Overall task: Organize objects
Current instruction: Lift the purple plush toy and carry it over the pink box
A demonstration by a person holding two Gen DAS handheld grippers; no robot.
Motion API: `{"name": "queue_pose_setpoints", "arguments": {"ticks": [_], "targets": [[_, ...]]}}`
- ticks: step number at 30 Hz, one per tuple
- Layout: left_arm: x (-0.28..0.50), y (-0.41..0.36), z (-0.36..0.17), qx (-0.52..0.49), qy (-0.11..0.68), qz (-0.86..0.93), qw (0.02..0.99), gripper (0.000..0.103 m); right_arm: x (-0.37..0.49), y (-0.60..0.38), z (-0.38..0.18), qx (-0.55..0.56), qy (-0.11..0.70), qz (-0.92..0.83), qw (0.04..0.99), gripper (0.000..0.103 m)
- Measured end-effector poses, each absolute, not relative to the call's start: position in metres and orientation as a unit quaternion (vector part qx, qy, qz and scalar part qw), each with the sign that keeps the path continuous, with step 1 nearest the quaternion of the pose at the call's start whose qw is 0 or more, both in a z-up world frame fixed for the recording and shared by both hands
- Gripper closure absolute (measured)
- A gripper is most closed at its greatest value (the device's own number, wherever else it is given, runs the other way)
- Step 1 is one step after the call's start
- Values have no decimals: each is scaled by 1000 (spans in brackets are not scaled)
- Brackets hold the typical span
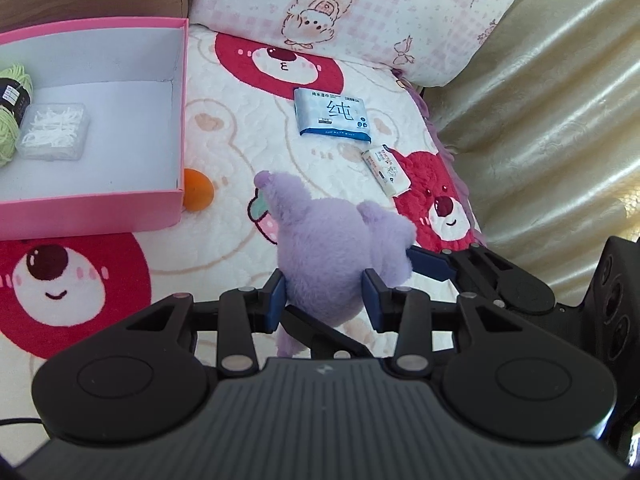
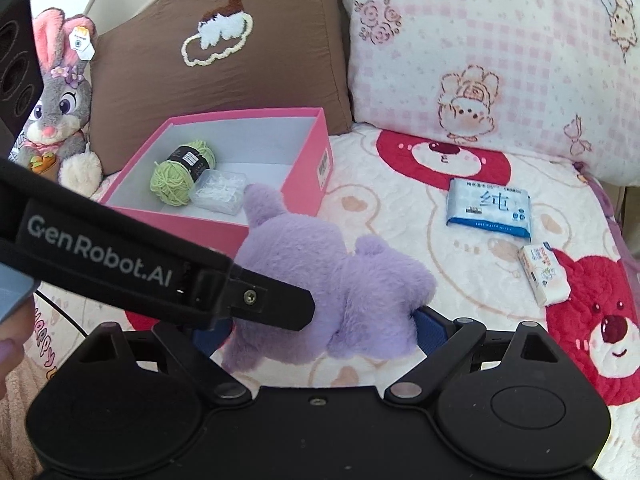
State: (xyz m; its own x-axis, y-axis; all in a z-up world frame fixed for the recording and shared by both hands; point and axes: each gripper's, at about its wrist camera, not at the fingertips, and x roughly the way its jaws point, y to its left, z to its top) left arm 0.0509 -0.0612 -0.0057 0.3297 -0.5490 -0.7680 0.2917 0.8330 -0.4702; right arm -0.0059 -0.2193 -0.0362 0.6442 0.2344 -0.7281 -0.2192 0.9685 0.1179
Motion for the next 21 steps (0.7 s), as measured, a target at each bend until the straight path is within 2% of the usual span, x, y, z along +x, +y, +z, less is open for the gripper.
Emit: {"name": "queue_pose_setpoints", "arguments": {"ticks": [5,21], "targets": [[39,-57,12,-104,484,-273,825,64,-11,-213,-19,0,384,119,916,12],[38,-28,19,-119,469,-258,836,64,-1,-188,-13,31,399,117,909,13]]}}
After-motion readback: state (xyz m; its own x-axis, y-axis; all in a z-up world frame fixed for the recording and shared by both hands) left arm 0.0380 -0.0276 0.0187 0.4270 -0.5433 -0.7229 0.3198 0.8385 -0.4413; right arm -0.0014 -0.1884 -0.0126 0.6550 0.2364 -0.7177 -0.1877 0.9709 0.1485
